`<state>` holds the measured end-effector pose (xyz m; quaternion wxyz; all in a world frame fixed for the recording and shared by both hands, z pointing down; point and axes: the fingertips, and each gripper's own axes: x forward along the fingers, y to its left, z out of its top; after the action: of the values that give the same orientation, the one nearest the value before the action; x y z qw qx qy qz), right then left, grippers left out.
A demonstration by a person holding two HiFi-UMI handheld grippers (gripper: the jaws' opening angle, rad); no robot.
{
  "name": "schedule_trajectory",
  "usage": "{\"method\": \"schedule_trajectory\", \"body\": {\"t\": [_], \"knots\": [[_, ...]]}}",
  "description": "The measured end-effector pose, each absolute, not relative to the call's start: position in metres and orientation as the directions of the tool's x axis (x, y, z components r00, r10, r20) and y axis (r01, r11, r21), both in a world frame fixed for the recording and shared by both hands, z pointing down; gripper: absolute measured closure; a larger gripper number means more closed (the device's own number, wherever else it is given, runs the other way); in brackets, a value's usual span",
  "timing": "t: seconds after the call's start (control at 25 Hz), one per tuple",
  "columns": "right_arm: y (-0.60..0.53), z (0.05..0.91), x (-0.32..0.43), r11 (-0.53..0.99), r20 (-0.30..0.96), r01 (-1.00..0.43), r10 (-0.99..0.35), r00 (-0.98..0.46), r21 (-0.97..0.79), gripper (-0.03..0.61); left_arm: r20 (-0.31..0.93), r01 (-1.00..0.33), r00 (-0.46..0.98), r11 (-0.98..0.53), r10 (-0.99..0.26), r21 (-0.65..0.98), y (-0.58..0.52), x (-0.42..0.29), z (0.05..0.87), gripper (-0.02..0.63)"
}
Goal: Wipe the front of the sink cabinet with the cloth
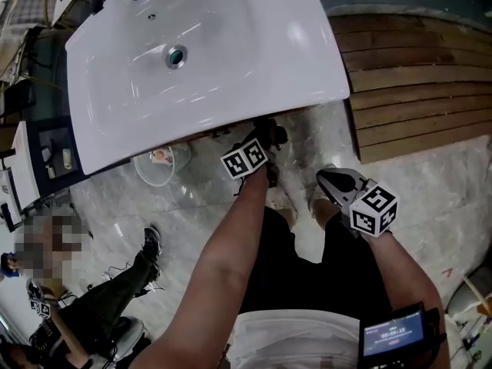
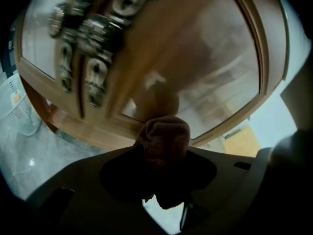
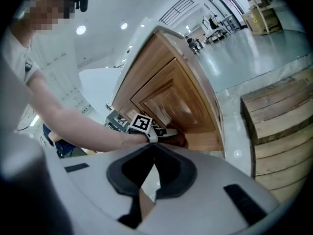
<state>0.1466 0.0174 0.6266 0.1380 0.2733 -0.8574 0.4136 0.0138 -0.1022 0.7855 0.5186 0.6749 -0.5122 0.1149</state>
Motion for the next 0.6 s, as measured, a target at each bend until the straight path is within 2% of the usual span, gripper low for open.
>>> {"method": "schedule_trajectory", "body": {"t": [0.36,0.6], "knots": [[0.014,0.621,0.205,0.436,0.474,-0.640,-0.435,-0.765,-0.633,0.565,0.645,-0.748,0.542,0.041,-0.538,0.663,-0.120,0.130,0.779,0.436],[0.025,0.614,0.220,0.419,0.484,-0.637,-0.420,-0.768,-0.647,0.565,0.571,-0.651,0.590,0.083,-0.570,0.755,-0.118,0.166,0.754,0.436]]}}
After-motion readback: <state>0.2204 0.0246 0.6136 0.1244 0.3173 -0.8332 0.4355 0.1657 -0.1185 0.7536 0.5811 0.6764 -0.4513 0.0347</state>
